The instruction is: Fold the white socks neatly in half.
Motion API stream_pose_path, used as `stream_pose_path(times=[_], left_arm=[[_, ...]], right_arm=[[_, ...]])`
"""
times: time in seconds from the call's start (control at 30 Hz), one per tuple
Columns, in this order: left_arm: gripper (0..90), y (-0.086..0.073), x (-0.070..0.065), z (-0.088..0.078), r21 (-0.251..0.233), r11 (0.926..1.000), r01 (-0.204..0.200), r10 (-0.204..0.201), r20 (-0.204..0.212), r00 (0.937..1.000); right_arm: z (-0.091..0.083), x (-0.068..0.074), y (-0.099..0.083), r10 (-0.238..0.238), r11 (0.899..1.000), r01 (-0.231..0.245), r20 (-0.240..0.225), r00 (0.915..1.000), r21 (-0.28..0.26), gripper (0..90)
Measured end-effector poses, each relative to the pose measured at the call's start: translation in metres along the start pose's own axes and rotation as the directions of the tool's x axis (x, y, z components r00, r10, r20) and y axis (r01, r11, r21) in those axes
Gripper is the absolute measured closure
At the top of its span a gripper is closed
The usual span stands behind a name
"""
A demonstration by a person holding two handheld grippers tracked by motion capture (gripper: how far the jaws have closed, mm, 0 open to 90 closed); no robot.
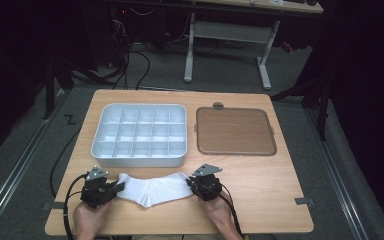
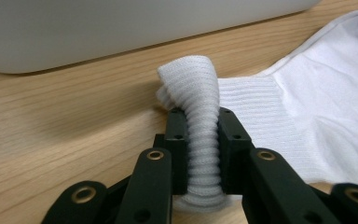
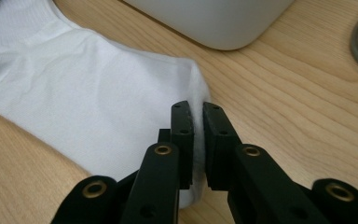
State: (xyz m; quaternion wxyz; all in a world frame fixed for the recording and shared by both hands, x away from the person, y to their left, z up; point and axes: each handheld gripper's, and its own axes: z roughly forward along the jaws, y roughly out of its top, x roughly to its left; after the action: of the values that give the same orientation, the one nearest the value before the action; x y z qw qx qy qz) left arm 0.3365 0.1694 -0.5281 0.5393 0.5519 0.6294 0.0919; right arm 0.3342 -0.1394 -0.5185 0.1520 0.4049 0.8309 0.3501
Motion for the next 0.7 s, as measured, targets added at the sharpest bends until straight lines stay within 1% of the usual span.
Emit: stream_pose_path(times=[0.1, 0.13, 0.27, 0.4, 0.53, 0.67, 0.7], left_arm=[[77.4, -0.001, -0.005, 0.002, 0.005, 1.0000, 0.003, -0.004, 0.017, 0.9999], [77.4, -0.001, -0.007, 0.003, 0.006, 1.0000, 0.002, -0.002, 0.021, 0.9998], [77.4, -0.002, -0.016, 0.006, 0.013, 0.9999, 0.011, -0.011, 0.040, 0.9991], [77.4, -0.003, -0.025, 0.012, 0.031, 0.9995, -0.007, 0.005, 0.062, 0.9981], [77.4, -0.006, -0.034, 0.019, 0.044, 0.9990, -0.011, 0.007, 0.083, 0.9966], [77.4, -0.008, -0.039, 0.024, 0.057, 0.9982, -0.018, 0.012, 0.096, 0.9954], [77.4, -0.010, -0.043, 0.027, 0.061, 0.9981, -0.012, 0.006, 0.106, 0.9943]], right_arm=[[-0.006, -0.003, -0.002, 0.003, 1.000, -0.003, 0.007, 1.0000, -0.007, 84.5], [-0.008, -0.005, -0.003, 0.011, 1.000, -0.011, 0.010, 0.9999, -0.011, 84.5], [-0.013, -0.011, -0.007, 0.013, 1.000, -0.013, 0.025, 0.9996, -0.003, 84.5], [-0.020, -0.017, -0.012, 0.019, 1.000, -0.019, 0.042, 0.9989, -0.002, 84.5], [-0.026, -0.025, -0.018, 0.037, 0.999, -0.037, 0.064, 0.9973, 0.002, 84.4], [-0.031, -0.029, -0.020, 0.035, 0.999, -0.035, 0.080, 0.9962, 0.003, 84.4], [-0.035, -0.032, -0.023, 0.038, 0.999, -0.039, 0.091, 0.9951, 0.007, 84.4]])
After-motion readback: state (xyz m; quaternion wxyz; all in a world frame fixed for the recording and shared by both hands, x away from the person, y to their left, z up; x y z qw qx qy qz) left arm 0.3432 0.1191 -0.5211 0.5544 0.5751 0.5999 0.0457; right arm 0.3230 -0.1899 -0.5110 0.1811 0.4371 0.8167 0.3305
